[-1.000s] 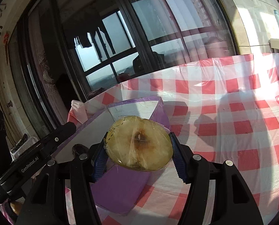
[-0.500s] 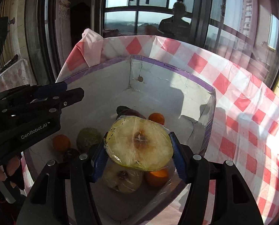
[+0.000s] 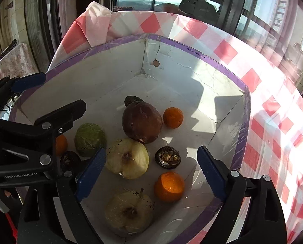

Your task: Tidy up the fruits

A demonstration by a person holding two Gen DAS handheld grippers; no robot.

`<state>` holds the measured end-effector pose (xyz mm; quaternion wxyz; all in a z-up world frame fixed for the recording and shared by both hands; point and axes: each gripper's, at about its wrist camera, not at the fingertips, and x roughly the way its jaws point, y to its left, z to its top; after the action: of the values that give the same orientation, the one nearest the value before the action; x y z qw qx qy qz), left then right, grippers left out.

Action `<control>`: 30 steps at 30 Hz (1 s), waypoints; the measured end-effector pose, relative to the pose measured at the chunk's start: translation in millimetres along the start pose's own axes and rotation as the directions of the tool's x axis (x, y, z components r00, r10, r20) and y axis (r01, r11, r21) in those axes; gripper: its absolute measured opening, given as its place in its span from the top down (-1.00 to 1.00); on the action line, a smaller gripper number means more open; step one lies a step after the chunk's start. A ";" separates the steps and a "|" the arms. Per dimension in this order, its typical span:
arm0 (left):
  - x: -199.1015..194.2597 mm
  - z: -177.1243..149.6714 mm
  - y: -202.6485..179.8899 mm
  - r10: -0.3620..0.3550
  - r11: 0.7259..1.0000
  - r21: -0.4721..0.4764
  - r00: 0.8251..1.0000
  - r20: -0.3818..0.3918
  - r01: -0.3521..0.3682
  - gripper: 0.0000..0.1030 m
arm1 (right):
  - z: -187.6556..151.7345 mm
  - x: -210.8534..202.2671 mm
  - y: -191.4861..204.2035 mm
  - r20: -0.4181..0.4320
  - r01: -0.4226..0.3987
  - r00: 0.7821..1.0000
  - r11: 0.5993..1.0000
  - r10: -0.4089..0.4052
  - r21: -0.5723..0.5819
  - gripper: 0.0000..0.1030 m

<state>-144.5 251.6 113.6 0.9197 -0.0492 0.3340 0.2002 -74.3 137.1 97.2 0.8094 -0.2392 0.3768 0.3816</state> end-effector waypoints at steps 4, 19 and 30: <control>7.0 0.0 1.8 0.019 1.000 -0.010 0.998 -0.065 -0.019 -0.96 | 2.4 8.0 5.5 -0.074 0.023 0.997 0.998 -0.027 -0.056 -0.70; 19.7 -4.6 -3.9 -0.031 0.999 0.015 0.968 -0.249 0.035 -0.96 | 6.4 21.8 10.4 -0.216 0.027 0.976 0.998 -0.038 -0.052 -0.71; 25.3 -3.6 -5.5 -0.021 0.999 0.038 0.957 -0.289 0.033 -0.96 | 7.6 25.5 8.9 -0.237 0.028 0.970 0.998 -0.042 -0.061 -0.71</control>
<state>-126.9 254.3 94.5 0.8648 -0.0626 0.4679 0.1710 -67.3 158.7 80.7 0.7577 -0.3131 0.4560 0.3463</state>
